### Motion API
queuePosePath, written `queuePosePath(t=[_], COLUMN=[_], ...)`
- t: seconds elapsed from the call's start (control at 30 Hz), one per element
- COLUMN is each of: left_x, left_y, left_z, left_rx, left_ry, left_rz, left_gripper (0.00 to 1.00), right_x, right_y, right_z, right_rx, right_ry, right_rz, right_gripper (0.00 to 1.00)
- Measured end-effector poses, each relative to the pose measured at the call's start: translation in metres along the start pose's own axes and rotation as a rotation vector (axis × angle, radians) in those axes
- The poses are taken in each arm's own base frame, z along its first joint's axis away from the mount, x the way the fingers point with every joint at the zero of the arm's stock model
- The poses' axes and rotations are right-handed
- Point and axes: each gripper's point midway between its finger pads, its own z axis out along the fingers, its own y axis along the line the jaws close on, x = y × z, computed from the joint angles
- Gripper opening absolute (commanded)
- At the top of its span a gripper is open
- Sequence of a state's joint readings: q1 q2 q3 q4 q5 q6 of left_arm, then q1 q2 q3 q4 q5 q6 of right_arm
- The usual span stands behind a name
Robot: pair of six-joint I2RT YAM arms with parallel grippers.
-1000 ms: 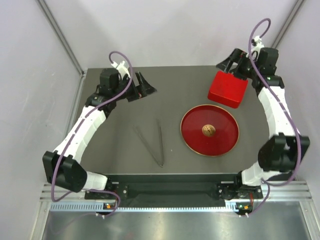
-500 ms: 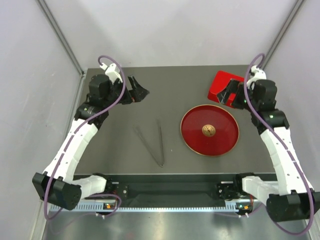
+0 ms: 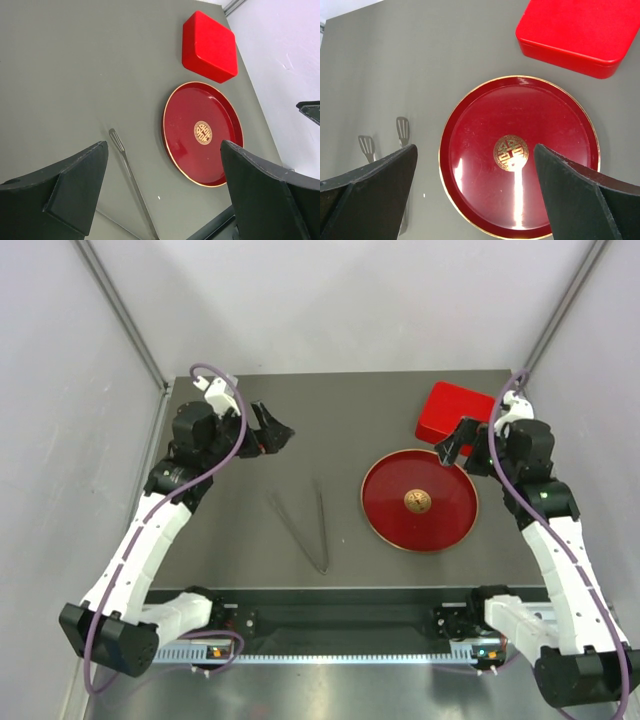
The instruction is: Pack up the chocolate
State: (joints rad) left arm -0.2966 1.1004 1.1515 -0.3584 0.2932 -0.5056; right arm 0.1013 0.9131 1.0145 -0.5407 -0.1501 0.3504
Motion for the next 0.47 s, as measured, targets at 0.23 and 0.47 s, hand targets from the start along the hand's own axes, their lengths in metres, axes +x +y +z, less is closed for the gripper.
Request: queuePosePath(t=[0.23,0.47], left_x=[-0.0061,-0.0074], left_y=[-0.0048,-0.0027], left_z=[-0.009,-0.0091], left_rx=[0.007,-0.004], left_ry=[-0.03,-0.037], left_rz=[0.011,0.016], left_gripper=[0.98,0.98], right_x=[-0.0029,-0.0043], right_y=[0.0022,0.003], right_z=[-0.0053,-0.0077], right_rx=[-0.007,-0.01], right_ry=[-0.017,-0.025], right_rz=[-0.003,-0.005], right_gripper=[1.0,1.0])
